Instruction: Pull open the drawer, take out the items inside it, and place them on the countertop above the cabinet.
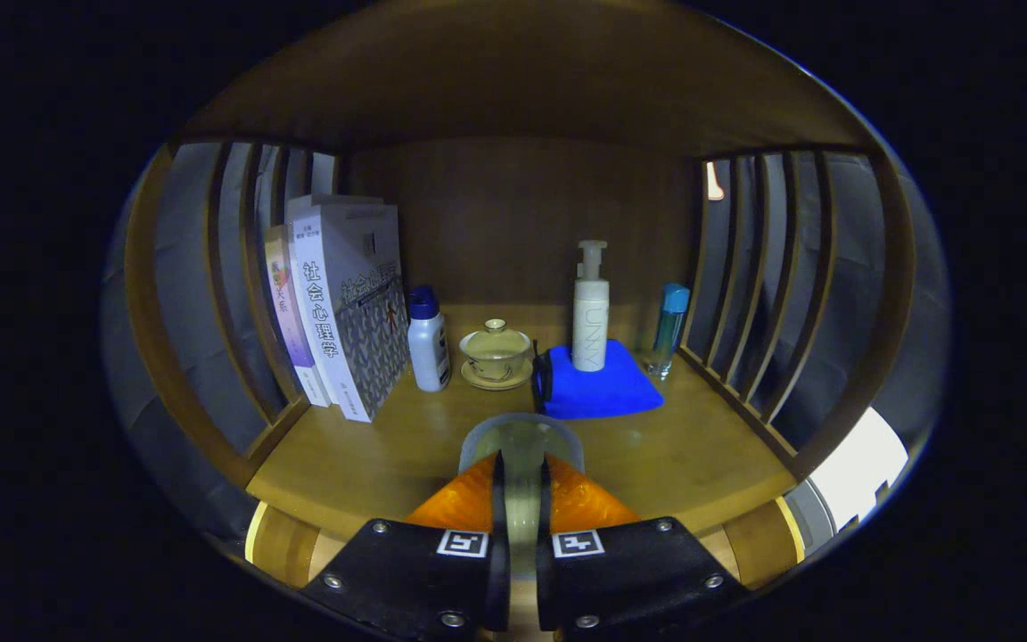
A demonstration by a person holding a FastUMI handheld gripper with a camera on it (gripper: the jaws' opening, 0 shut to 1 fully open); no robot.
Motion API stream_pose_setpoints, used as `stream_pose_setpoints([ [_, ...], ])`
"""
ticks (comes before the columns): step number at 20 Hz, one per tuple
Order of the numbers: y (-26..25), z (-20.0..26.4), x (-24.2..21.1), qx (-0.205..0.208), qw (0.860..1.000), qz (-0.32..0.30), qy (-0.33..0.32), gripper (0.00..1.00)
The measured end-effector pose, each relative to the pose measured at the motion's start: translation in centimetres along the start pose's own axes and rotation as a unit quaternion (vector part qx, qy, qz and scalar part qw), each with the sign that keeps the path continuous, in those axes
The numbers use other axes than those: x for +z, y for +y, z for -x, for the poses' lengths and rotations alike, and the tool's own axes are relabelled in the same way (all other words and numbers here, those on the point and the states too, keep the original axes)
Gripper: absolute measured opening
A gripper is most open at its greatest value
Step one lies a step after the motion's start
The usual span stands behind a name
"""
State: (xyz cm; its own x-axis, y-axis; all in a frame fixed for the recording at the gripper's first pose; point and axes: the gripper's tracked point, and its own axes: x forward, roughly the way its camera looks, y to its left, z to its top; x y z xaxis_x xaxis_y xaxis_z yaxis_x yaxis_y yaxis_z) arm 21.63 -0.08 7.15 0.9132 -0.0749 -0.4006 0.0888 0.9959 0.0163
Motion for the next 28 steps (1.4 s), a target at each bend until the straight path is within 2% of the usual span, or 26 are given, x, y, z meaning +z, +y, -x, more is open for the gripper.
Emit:
stream_pose_setpoints([
  [3,0.1,-1.8,-0.5,0.005,1.000,0.010,0.008,0.12],
  [10,-0.3,-2.7,-1.0,0.008,1.000,0.023,-0.003,0.25],
  [15,-0.3,-1.7,-3.0,0.018,1.000,0.016,-0.012,0.95],
  [23,0.4,6.0,-2.8,0.044,0.993,0.034,-0.108,0.95],
  [28,0.0,11.5,-2.9,0.046,0.986,0.037,-0.158,0.95],
])
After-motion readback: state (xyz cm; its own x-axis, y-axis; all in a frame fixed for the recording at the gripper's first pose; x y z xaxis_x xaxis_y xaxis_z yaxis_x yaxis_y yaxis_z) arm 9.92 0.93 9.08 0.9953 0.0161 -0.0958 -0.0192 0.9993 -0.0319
